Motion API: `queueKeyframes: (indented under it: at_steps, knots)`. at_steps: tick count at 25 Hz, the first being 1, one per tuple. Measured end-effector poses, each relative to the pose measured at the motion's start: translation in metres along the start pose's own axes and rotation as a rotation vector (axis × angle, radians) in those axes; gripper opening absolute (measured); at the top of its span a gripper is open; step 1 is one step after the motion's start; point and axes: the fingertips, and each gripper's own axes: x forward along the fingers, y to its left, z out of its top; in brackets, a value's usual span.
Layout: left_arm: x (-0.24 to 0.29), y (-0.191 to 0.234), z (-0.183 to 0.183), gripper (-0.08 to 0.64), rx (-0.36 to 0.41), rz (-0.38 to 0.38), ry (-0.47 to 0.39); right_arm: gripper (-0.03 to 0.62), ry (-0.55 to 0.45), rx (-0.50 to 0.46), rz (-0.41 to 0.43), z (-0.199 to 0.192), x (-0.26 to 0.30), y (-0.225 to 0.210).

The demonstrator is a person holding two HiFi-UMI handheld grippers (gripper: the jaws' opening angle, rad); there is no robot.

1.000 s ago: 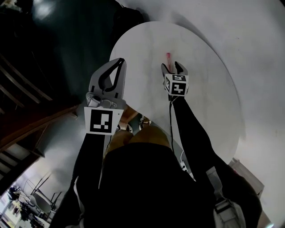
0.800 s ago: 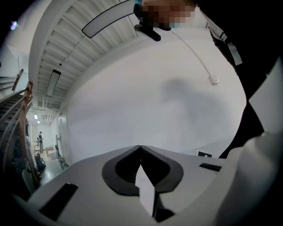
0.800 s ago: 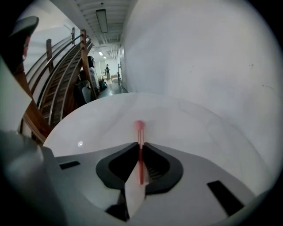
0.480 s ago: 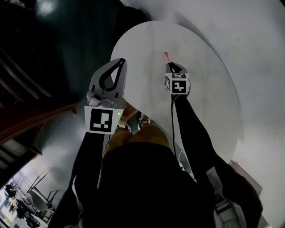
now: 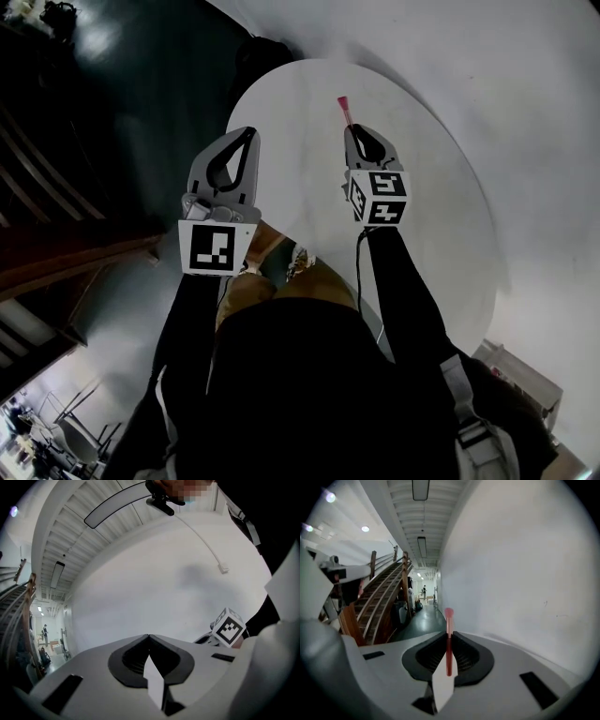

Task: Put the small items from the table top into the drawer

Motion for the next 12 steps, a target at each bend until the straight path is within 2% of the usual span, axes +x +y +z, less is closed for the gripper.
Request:
queueKeyframes:
  at_steps: [5, 12]
  knots:
    - [-0.009, -0.010, 0.012, 0.015, 0.011, 0.000, -0.022, 0.063, -0.119, -0.009, 0.038, 0.043, -0.044, 0.022]
    - [-0.012, -0.022, 0.024, 0.015, 0.022, -0.011, -0.057, 0.063, -0.262, -0.035, 0.093, 0.076, -0.096, 0.050]
